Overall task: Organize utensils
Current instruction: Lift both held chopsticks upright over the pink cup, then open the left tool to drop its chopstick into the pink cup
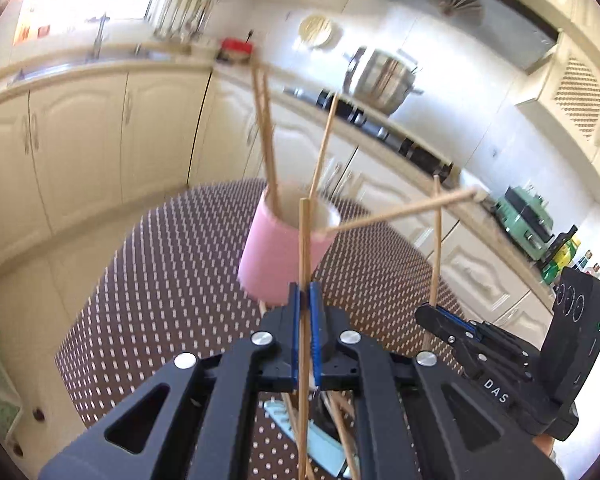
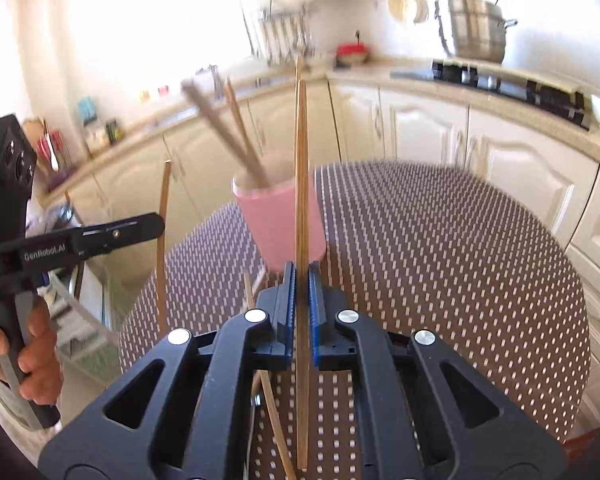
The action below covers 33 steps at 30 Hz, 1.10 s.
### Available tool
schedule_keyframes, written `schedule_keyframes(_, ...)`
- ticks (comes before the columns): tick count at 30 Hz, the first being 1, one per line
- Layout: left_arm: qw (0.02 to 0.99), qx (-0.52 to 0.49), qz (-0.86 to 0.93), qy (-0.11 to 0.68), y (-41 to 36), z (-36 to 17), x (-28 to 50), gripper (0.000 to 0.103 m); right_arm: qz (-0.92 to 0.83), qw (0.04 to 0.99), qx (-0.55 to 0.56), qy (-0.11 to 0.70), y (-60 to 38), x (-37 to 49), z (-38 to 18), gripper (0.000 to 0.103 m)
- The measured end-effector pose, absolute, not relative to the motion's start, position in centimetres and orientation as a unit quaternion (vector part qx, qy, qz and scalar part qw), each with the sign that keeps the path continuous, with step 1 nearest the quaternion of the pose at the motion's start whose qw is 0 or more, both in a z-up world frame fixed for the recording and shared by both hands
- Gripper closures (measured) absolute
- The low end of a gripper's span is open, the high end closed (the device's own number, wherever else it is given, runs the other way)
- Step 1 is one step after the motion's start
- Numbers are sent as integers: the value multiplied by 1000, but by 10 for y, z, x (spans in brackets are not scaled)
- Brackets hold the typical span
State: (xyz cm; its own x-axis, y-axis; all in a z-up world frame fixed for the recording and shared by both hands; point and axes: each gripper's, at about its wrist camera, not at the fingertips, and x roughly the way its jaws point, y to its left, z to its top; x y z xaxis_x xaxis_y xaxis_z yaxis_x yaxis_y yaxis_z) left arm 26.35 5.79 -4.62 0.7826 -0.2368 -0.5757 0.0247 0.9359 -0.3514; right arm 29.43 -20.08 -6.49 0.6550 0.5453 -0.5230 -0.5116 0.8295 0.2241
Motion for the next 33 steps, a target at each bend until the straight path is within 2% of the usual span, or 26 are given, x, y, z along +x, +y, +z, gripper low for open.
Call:
schedule_keyframes(9, 960, -130, -55, 241, 57, 10, 273, 99, 280, 935, 60, 211, -199, 322, -25, 97)
schedule_keyframes(11, 963, -128, -56, 230, 57, 20, 281, 103, 280, 937, 62, 201, -196, 332, -20, 97)
schedule_keyframes(14, 969, -125, -51, 205, 58, 32, 289, 103, 273, 944, 74, 172, -194, 346, -12, 97)
schedule_keyframes(18, 972, -116, -50, 197, 56, 41, 303, 103, 271, 946, 96, 147, -192, 367, -3, 97)
schedule_keyframes(22, 963, -107, -39, 244, 58, 16, 322, 103, 287, 940, 94, 160, -181, 382, -7, 97)
schedule_keyframes(26, 934, -163, -32, 318, 83, -28, 343, 102, 289, 936, 79, 184, -174, 382, -24, 97)
schedule_keyframes(28, 916, -178, -41, 357, 88, -48, 351, 99, 286, 934, 75, 201, -173, 382, -34, 96)
schedule_keyframes(29, 907, -184, -35, 378, 89, -58, 353, 89, 285, 933, 75, 207, -174, 382, -37, 96)
schedule_keyframes(30, 899, -191, -40, 393, 88, -66, 354, 70, 286, 931, 76, 213, -174, 381, -41, 96)
schedule_keyframes(31, 891, -199, -49, 406, 87, -74, 354, 64, 284, 931, 75, 218, -175, 381, -43, 96)
schedule_keyframes(33, 868, -221, -65, 440, 81, -93, 355, 63, 283, 930, 75, 223, -179, 378, -45, 96)
